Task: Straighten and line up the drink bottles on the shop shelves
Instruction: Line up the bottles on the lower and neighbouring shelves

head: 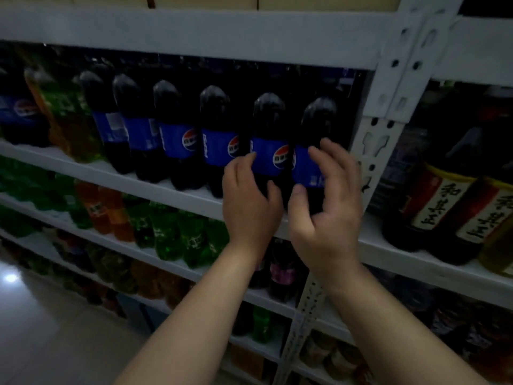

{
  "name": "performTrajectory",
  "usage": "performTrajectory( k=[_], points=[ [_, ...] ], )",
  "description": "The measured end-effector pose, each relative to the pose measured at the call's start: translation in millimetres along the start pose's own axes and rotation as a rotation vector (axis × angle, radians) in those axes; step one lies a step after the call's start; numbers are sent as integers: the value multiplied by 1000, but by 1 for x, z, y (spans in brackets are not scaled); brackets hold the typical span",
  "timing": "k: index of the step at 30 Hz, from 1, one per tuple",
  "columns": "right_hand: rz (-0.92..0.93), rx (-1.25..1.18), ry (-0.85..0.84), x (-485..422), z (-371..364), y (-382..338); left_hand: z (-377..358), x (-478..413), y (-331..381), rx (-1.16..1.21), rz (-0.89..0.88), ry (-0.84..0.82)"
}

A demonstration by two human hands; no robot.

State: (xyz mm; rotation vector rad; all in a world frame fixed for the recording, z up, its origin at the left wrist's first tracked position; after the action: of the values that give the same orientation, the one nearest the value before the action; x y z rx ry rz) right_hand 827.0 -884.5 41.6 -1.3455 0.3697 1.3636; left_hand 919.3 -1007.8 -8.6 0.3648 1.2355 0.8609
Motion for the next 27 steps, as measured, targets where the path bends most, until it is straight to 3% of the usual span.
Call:
performTrajectory(
  k=[4,7,11,18,24,27],
  points=[
    [-37,102,68,-40,-10,4,-21,-4,0,27,-1,0],
    [-53,233,171,-53,-17,4,-29,-12,0,30,-99,-12],
    [-99,401,236,-67,-26,4,-40,-25,-12,100,-177,-141],
    [-306,782,149,-94,-24,7,-44,-36,-25,337,-210,-378],
    [-349,689,88,-103,-13,2,-49,-42,-29,527,-253,-634],
    [-440,589,64,-102,-8,9,-43,-39,-29,480,-248,-617]
  ],
)
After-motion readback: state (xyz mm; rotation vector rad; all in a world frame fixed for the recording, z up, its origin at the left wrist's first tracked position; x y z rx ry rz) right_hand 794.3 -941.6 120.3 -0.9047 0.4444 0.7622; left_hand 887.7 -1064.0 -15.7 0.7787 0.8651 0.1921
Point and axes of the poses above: each hand's wrist, its own x-axis away from the middle knuckle, its own z-axis out of the back of the hand, y = z × x, the point moved 9 cm from there along -x, towards the middle knuckle, and after that the axes turned 5 degrees about -y, right-handed, at the moved point
